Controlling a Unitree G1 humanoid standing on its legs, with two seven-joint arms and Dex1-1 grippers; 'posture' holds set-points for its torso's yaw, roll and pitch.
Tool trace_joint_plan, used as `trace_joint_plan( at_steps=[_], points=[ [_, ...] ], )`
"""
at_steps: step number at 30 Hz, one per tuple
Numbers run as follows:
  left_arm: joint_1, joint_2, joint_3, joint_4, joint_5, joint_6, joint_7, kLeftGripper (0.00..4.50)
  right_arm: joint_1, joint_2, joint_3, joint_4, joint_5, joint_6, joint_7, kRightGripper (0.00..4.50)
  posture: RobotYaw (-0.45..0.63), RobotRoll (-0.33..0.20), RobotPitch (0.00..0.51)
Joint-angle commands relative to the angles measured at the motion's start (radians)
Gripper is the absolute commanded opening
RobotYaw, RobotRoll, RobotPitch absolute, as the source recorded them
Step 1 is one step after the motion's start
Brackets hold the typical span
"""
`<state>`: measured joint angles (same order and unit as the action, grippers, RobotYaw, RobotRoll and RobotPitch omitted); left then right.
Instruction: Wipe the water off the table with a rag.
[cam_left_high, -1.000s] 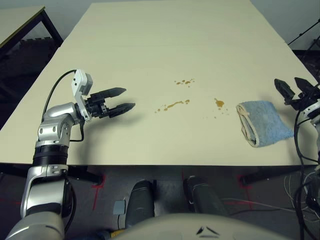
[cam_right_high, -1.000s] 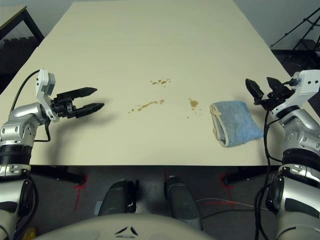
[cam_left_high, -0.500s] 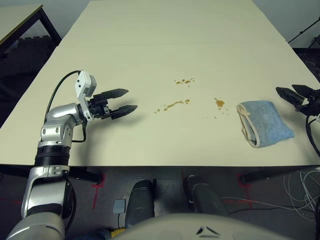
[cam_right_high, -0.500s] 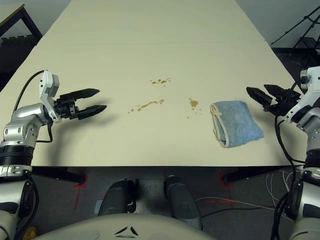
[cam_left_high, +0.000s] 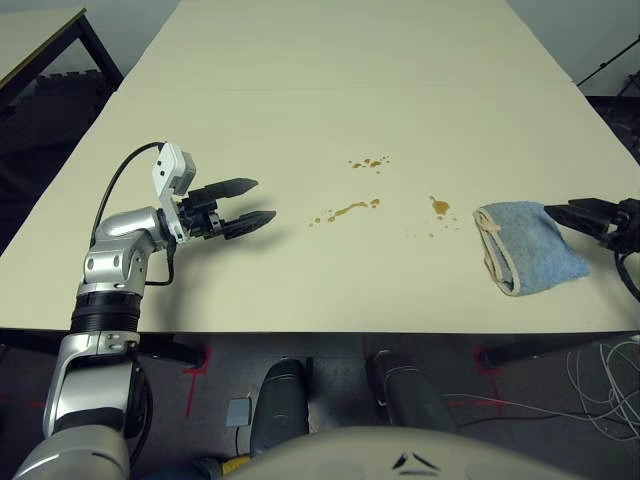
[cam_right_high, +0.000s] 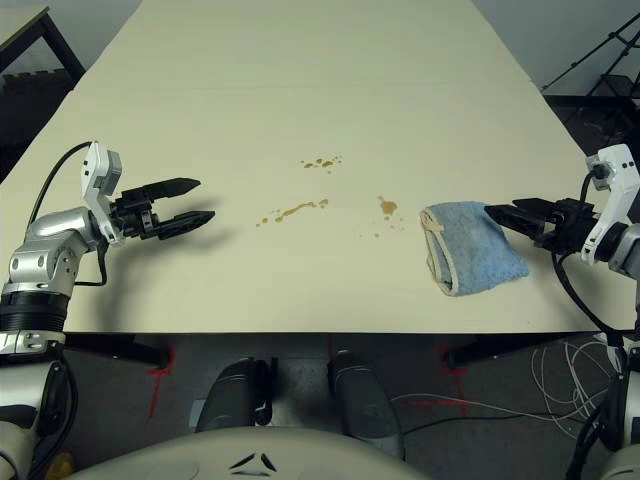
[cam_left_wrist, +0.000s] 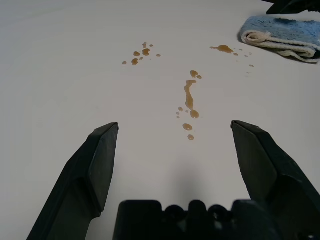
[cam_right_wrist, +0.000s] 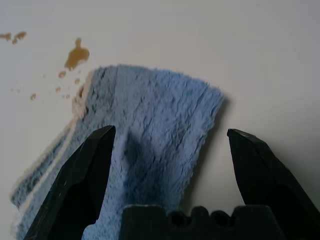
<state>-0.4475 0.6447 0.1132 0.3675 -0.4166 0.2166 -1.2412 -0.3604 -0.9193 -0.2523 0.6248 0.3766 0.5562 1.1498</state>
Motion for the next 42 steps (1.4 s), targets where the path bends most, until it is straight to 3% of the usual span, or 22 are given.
trace_joint_plan(
  at_steps=[1, 18, 25, 37, 42],
  points=[
    [0.015, 0.008, -0.004, -0.021, 0.008, 0.003, 0.005, 4.50, 0.027, -0.001, 0.025, -0.036, -0.017, -0.004, 0.010, 4.46, -0.22, 0.000, 0.132],
    [0.007, 0.010, -0.005, -0.024, 0.010, 0.001, 0.019, 4.50, 0.147, 0.068, 0.105, -0.203, -0.038, 0.000, -0.006, 4.46, -0.20, 0.000, 0.132],
    [0.008, 0.017, -0.006, -0.018, 0.011, 0.002, 0.017, 4.50, 0.131, 0.099, 0.121, -0.149, -0.077, -0.054, -0.021, 4.46, -0.21, 0.000, 0.131],
    [-0.008, 0.015, -0.011, -0.003, 0.016, -0.004, 0.017, 4.50, 0.117, 0.103, 0.119, -0.127, -0.091, -0.105, -0.031, 0.23, -0.22, 0.000, 0.130],
    [-0.007, 0.010, -0.012, -0.001, 0.019, -0.007, 0.019, 4.50, 0.102, 0.097, 0.107, -0.133, -0.077, -0.106, -0.025, 0.05, -0.22, 0.000, 0.129]
  ],
)
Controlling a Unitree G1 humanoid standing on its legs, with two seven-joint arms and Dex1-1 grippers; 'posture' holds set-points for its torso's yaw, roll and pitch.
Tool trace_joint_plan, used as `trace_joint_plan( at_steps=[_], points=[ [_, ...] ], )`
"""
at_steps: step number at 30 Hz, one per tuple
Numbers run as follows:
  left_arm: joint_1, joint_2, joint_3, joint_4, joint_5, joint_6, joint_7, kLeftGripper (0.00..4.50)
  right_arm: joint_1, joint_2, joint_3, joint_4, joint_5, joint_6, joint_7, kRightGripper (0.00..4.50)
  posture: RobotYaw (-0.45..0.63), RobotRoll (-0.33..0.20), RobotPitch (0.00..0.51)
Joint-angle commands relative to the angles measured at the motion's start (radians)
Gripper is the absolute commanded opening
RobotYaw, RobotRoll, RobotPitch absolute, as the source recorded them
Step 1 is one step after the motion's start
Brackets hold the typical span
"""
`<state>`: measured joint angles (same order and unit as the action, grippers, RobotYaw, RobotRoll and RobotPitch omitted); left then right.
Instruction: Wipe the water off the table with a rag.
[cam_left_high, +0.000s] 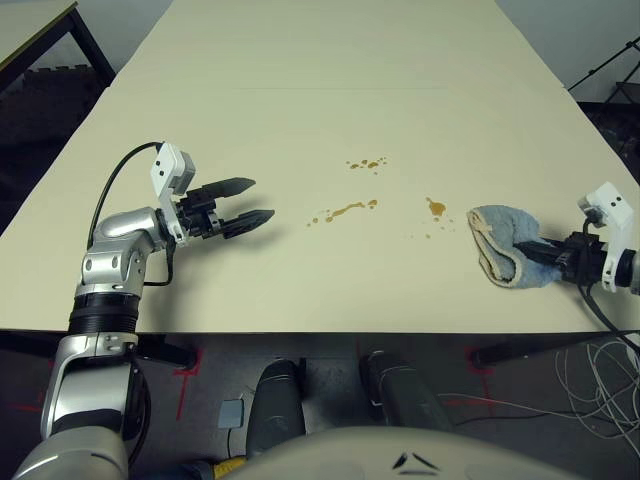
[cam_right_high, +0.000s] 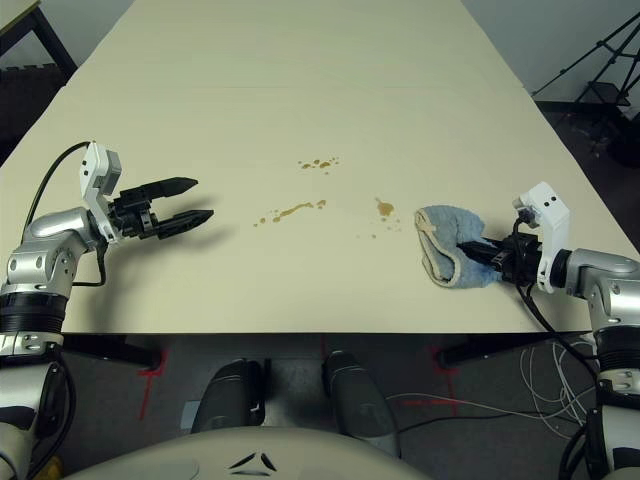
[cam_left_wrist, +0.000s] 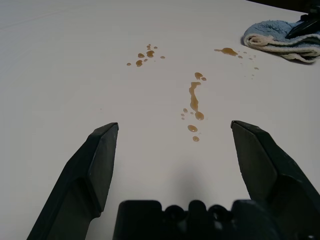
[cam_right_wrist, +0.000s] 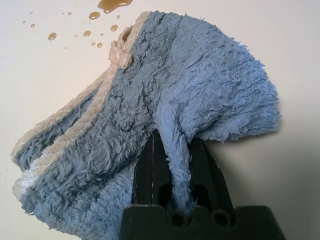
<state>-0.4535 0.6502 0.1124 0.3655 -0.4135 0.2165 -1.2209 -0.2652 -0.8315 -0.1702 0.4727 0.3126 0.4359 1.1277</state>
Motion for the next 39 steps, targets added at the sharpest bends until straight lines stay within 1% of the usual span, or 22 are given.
trace_joint_plan(
  at_steps=[1, 5, 9, 12, 15, 18, 21, 25, 29, 33, 39],
  points=[
    [-0.001, 0.004, -0.012, 0.000, 0.016, -0.007, 0.000, 4.50, 0.000, 0.011, 0.013, 0.019, -0.002, 0.020, -0.004, 0.05, -0.22, 0.000, 0.129],
    [0.002, 0.004, -0.011, 0.005, 0.018, -0.012, 0.000, 4.50, -0.042, 0.020, -0.048, -0.006, 0.064, 0.082, -0.024, 0.04, -0.21, 0.000, 0.128],
    [0.006, 0.005, -0.009, 0.004, 0.017, -0.013, 0.001, 4.50, -0.118, 0.035, -0.128, -0.025, 0.143, 0.151, -0.071, 0.04, -0.21, 0.000, 0.124],
    [0.009, 0.006, -0.009, 0.007, 0.020, -0.018, 0.001, 4.50, -0.163, 0.056, -0.157, -0.040, 0.181, 0.185, -0.106, 0.03, -0.21, 0.000, 0.123],
    [0.012, 0.005, -0.010, 0.005, 0.020, -0.019, 0.001, 4.50, -0.196, 0.082, -0.162, -0.057, 0.198, 0.207, -0.142, 0.03, -0.21, 0.000, 0.122],
    [0.015, 0.004, -0.009, 0.000, 0.017, -0.017, 0.002, 4.50, -0.206, 0.101, -0.132, -0.068, 0.183, 0.210, -0.161, 0.03, -0.21, 0.000, 0.122],
    [0.018, 0.008, -0.007, -0.006, 0.015, -0.015, 0.001, 4.50, -0.199, 0.114, -0.067, -0.050, 0.126, 0.171, -0.168, 0.03, -0.20, 0.000, 0.124],
    [0.023, 0.014, -0.004, -0.009, 0.015, -0.015, 0.000, 4.50, -0.189, 0.128, -0.020, -0.029, 0.076, 0.133, -0.180, 0.02, -0.20, 0.000, 0.125],
    [0.035, 0.023, -0.002, -0.018, 0.016, -0.016, -0.001, 4.50, -0.167, 0.183, 0.044, -0.009, 0.020, 0.101, -0.212, 0.02, -0.19, 0.000, 0.129],
    [0.040, 0.024, -0.003, -0.025, 0.014, -0.012, 0.001, 4.50, -0.148, 0.222, 0.074, -0.049, 0.023, 0.120, -0.202, 0.02, -0.19, 0.000, 0.131],
    [0.047, 0.024, -0.006, -0.032, 0.014, -0.011, 0.003, 4.50, -0.108, 0.283, 0.130, -0.166, 0.040, 0.180, -0.183, 0.02, -0.19, 0.000, 0.131]
  ],
)
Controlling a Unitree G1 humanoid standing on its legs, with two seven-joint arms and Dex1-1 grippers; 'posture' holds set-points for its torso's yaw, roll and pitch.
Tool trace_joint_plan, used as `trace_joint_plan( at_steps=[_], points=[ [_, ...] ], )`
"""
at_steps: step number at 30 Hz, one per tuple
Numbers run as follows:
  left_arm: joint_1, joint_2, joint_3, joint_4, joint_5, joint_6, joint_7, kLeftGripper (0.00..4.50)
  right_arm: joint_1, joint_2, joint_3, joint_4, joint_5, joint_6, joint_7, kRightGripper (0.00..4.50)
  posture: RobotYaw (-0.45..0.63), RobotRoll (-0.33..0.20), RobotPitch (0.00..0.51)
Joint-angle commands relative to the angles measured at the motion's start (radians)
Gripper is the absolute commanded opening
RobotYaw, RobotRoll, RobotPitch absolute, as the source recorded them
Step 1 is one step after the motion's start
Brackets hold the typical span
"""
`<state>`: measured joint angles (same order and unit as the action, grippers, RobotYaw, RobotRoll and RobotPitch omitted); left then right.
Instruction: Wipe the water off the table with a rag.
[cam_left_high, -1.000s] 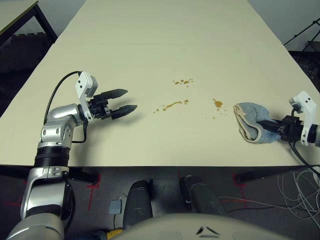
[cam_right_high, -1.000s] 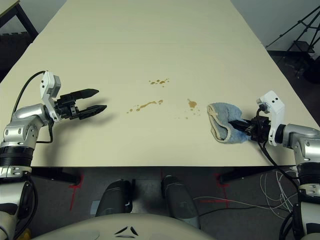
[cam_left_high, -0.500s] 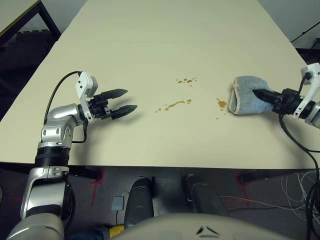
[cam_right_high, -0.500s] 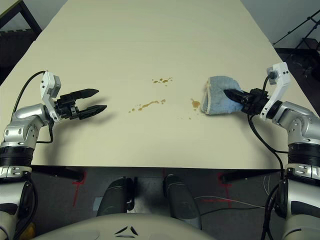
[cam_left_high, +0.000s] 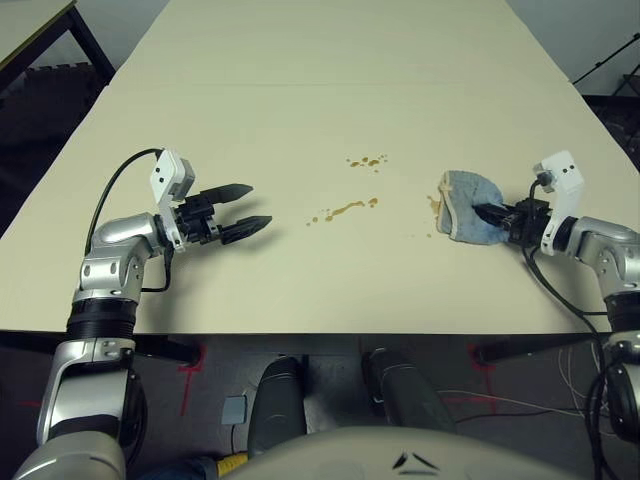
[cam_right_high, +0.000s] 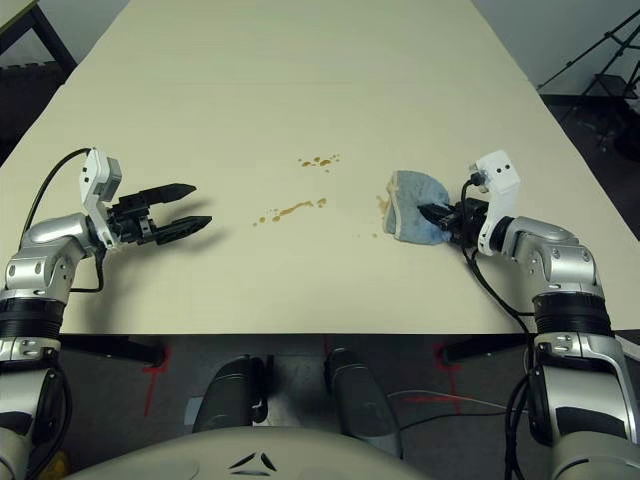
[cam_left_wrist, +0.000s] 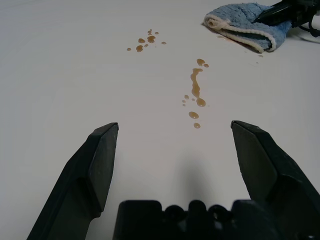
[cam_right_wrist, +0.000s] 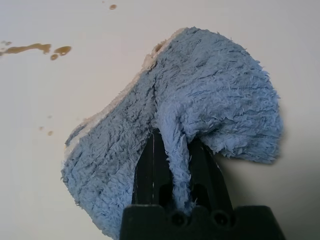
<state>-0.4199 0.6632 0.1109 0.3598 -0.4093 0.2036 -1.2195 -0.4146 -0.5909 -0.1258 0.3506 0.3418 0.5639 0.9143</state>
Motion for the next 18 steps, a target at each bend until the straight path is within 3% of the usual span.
trace_joint_plan(
  at_steps=[1, 11, 18],
  points=[
    [0.014, 0.011, -0.005, -0.027, 0.010, 0.002, 0.002, 4.50, 0.047, 0.053, 0.094, -0.067, 0.014, 0.063, 0.033, 0.02, -0.19, 0.000, 0.131],
    [0.015, 0.008, -0.008, -0.033, 0.011, 0.004, 0.007, 4.50, 0.072, 0.101, 0.111, -0.147, 0.004, 0.108, -0.010, 0.02, -0.19, 0.000, 0.130],
    [0.010, 0.008, -0.007, -0.032, 0.012, 0.005, 0.008, 4.50, -0.004, 0.003, 0.005, 0.017, -0.038, 0.036, -0.095, 0.02, -0.19, 0.000, 0.126]
  ],
)
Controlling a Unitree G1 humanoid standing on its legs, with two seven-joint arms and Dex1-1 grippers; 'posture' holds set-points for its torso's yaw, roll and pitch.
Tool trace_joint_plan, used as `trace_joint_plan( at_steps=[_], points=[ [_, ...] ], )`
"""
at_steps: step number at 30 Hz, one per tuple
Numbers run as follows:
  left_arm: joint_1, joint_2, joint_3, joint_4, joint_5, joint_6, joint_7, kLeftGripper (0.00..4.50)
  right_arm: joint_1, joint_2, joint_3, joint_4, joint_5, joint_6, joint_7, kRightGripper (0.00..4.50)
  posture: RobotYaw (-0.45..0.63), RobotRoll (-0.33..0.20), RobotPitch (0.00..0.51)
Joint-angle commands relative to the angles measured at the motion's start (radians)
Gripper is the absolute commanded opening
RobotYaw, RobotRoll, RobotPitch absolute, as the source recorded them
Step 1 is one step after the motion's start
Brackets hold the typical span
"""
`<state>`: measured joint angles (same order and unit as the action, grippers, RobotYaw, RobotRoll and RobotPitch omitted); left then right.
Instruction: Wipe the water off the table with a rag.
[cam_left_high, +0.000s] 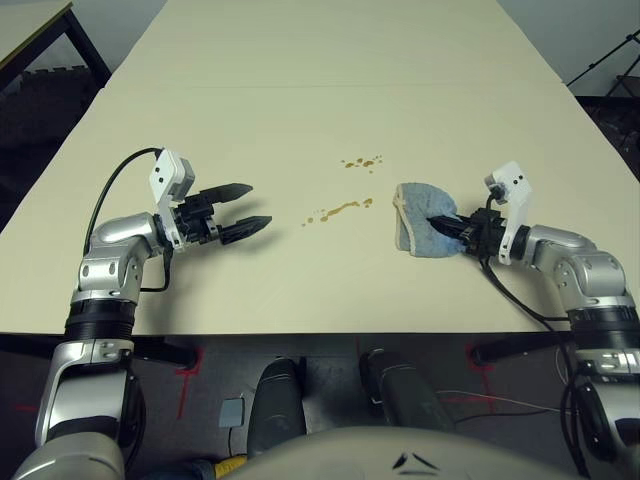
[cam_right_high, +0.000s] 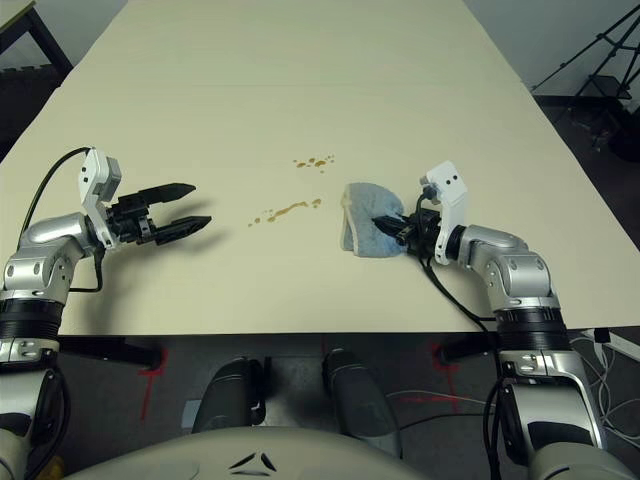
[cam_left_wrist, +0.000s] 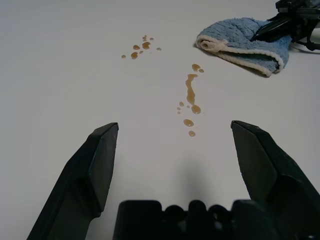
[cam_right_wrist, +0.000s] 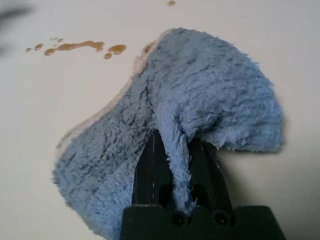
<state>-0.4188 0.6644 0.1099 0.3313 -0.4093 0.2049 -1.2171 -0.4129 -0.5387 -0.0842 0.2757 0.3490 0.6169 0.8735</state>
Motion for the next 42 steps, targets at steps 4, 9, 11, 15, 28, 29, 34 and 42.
trace_joint_plan(
  at_steps=[4, 9, 11, 15, 28, 29, 34, 42],
  points=[
    [0.010, 0.007, -0.006, -0.005, 0.011, 0.004, 0.005, 4.50, -0.053, -0.108, -0.069, 0.177, -0.045, -0.064, -0.073, 0.02, -0.19, 0.000, 0.124],
    [0.013, 0.021, -0.002, 0.001, 0.012, -0.001, -0.005, 4.50, -0.109, -0.141, -0.110, 0.184, 0.004, -0.053, -0.064, 0.02, -0.19, 0.000, 0.122],
    [0.016, 0.030, -0.001, 0.000, 0.012, -0.001, -0.008, 4.50, -0.115, -0.132, -0.119, 0.155, 0.032, -0.023, -0.052, 0.01, -0.18, 0.000, 0.121],
    [0.031, 0.058, 0.012, -0.005, 0.008, 0.003, -0.016, 4.50, -0.093, -0.104, -0.106, 0.011, 0.103, 0.093, -0.035, 0.01, -0.17, 0.000, 0.120],
    [0.063, 0.083, 0.017, -0.045, 0.000, 0.011, -0.012, 4.50, -0.022, 0.044, 0.034, -0.151, 0.102, 0.191, -0.094, 0.01, -0.15, 0.000, 0.117],
    [0.065, 0.082, 0.016, -0.048, 0.000, 0.012, -0.012, 4.50, -0.018, 0.053, 0.052, -0.150, 0.093, 0.187, -0.096, 0.01, -0.15, 0.000, 0.117],
    [0.067, 0.079, 0.016, -0.056, 0.002, 0.015, -0.008, 4.50, 0.008, 0.106, 0.114, -0.160, 0.068, 0.181, -0.114, 0.01, -0.14, 0.000, 0.116],
    [0.089, 0.087, 0.025, -0.061, 0.005, 0.008, -0.003, 4.50, 0.022, 0.197, 0.207, -0.181, 0.031, 0.180, -0.127, 0.01, -0.13, 0.000, 0.114]
  ],
)
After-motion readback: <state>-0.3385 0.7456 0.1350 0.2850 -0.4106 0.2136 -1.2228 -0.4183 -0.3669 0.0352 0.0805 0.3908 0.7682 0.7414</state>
